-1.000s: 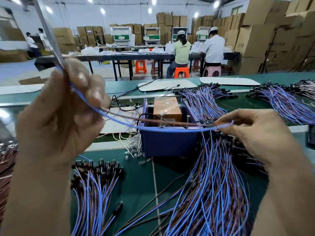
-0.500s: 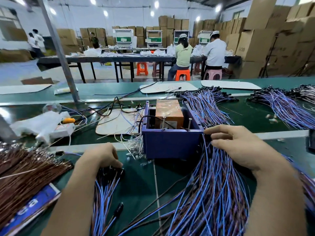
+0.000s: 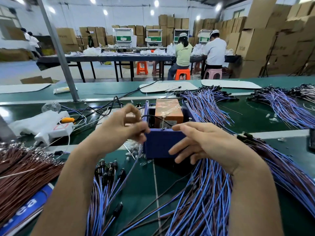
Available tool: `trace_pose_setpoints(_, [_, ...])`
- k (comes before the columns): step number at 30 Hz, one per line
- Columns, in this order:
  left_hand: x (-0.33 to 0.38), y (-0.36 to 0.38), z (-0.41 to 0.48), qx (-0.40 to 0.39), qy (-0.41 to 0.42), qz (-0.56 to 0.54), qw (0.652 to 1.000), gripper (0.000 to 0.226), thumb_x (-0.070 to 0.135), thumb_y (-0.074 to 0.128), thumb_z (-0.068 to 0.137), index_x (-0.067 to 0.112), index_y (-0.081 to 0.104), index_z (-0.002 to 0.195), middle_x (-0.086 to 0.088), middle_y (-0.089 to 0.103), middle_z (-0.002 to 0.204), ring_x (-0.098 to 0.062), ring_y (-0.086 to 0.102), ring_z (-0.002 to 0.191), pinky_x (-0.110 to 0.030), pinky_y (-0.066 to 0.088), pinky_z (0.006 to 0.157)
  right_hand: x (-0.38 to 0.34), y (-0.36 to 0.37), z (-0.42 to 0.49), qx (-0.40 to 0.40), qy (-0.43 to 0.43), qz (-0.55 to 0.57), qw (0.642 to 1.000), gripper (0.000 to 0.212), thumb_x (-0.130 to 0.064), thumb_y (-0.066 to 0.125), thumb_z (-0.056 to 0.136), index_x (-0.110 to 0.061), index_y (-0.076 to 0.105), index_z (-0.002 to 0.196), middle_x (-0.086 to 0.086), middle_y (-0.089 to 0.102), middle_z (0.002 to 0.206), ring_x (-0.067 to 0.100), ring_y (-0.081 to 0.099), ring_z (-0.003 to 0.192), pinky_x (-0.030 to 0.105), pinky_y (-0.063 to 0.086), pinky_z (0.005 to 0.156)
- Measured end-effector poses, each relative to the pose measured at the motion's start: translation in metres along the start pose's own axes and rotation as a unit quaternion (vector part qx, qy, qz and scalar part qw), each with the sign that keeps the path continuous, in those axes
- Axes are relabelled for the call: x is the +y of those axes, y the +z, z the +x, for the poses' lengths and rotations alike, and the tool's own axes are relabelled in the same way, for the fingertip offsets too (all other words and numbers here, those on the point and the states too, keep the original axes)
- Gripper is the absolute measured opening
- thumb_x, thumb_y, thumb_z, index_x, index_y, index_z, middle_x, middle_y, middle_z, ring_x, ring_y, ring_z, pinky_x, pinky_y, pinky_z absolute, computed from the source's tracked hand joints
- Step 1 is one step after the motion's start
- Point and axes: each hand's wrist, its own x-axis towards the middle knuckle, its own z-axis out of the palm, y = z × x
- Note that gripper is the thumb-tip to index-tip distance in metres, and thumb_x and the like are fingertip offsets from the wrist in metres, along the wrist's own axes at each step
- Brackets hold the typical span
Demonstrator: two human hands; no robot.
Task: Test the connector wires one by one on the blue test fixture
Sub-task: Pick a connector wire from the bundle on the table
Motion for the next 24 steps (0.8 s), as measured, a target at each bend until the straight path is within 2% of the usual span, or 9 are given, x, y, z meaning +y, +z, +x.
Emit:
trace_pose_setpoints(2, [0.015, 0.014, -0.002, -0.011, 0.097, -0.136, 0.986, 0.016, 0.014, 0.059, 0.087, 0.007, 0.046, 0.093, -0.012, 0.071, 0.085, -0.019, 0.065, 0.066, -0.024, 0.055, 0.065, -0.007, 0.007, 0.000, -0.034, -0.009, 0.070, 0.997, 0.035, -0.039, 0.034, 0.102, -0.017, 0.056, 0.117, 0.016, 0.074, 0.084, 0.027, 0.072, 0.068, 0.024, 0.054, 0.051])
trace_pose_setpoints(4, [0.023, 0.023, -0.005, -0.090, 0.154, -0.253, 0.951, 0.016, 0.016, 0.060, 0.088, 0.007, 0.048, 0.095, -0.014, 0.068, 0.088, -0.019, 0.062, 0.069, -0.025, 0.053, 0.066, -0.010, 0.010, 0.003, -0.049, -0.020, 0.133, 0.990, 0.048, -0.046, 0.031, 0.100, -0.010, 0.059, 0.117, 0.020, 0.073, 0.086, 0.030, 0.072, 0.070, 0.027, 0.055, 0.053])
trace_pose_setpoints(7, [0.029, 0.032, -0.010, -0.197, 0.172, -0.288, 0.921, 0.038, 0.038, 0.064, 0.084, 0.005, 0.054, 0.098, -0.016, 0.065, 0.094, -0.020, 0.061, 0.076, -0.027, 0.052, 0.070, -0.012, 0.007, 0.001, -0.066, -0.036, 0.213, 0.974, 0.056, -0.051, 0.034, 0.093, -0.007, 0.067, 0.100, 0.022, 0.073, 0.087, 0.032, 0.072, 0.072, 0.027, 0.056, 0.054])
trace_pose_setpoints(10, [0.033, 0.035, -0.014, -0.260, 0.134, -0.260, 0.920, 0.047, 0.048, 0.062, 0.083, 0.004, 0.058, 0.098, -0.015, 0.066, 0.092, -0.023, 0.060, 0.077, -0.028, 0.051, 0.070, -0.013, 0.001, -0.005, -0.078, -0.083, 0.261, 0.959, 0.049, -0.047, 0.045, 0.084, -0.010, 0.077, 0.088, 0.016, 0.074, 0.084, 0.029, 0.072, 0.072, 0.031, 0.058, 0.060])
trace_pose_setpoints(15, [0.029, 0.035, -0.019, -0.331, 0.030, -0.122, 0.935, 0.039, 0.036, 0.064, 0.086, 0.002, 0.060, 0.104, -0.015, 0.065, 0.090, -0.027, 0.061, 0.079, -0.030, 0.050, 0.072, -0.017, -0.004, -0.009, 0.003, -0.137, 0.347, 0.928, 0.038, -0.033, 0.054, 0.079, -0.003, 0.066, 0.100, 0.014, 0.073, 0.097, 0.027, 0.072, 0.073, 0.031, 0.058, 0.060])
trace_pose_setpoints(18, [0.025, 0.039, -0.018, -0.357, -0.055, -0.006, 0.932, 0.028, 0.028, 0.056, 0.090, 0.004, 0.062, 0.102, -0.012, 0.068, 0.087, -0.024, 0.063, 0.076, -0.031, 0.053, 0.072, -0.019, -0.002, -0.007, 0.085, -0.148, 0.437, 0.883, 0.018, -0.021, 0.060, 0.077, -0.006, 0.064, 0.085, 0.009, 0.070, 0.080, 0.023, 0.069, 0.064, 0.029, 0.057, 0.055])
trace_pose_setpoints(19, [0.022, 0.042, -0.017, -0.368, -0.076, 0.055, 0.925, 0.025, 0.027, 0.056, 0.092, 0.005, 0.062, 0.102, -0.009, 0.069, 0.086, -0.020, 0.063, 0.075, -0.031, 0.053, 0.074, -0.019, -0.002, -0.005, 0.123, -0.148, 0.463, 0.865, 0.010, -0.017, 0.060, 0.080, -0.008, 0.062, 0.079, 0.006, 0.067, 0.072, 0.018, 0.065, 0.056, 0.023, 0.052, 0.048])
trace_pose_setpoints(21, [0.016, 0.050, -0.013, -0.356, -0.093, 0.160, 0.916, 0.020, 0.024, 0.056, 0.095, 0.007, 0.066, 0.099, -0.002, 0.071, 0.082, -0.012, 0.063, 0.072, -0.031, 0.052, 0.077, -0.017, -0.004, -0.002, 0.212, -0.136, 0.476, 0.843, 0.017, -0.017, 0.057, 0.090, -0.013, 0.056, 0.073, -0.001, 0.059, 0.064, 0.009, 0.049, 0.042, 0.014, 0.035, 0.038])
trace_pose_setpoints(24, [0.006, 0.055, -0.009, -0.327, -0.147, 0.182, 0.915, 0.022, 0.021, 0.054, 0.096, 0.005, 0.069, 0.092, -0.006, 0.071, 0.077, -0.017, 0.060, 0.067, -0.028, 0.054, 0.072, -0.011, -0.007, 0.004, 0.325, -0.138, 0.463, 0.813, 0.023, -0.024, 0.051, 0.097, -0.017, 0.048, 0.076, -0.004, 0.051, 0.062, 0.006, 0.035, 0.035, 0.012, 0.023, 0.037])
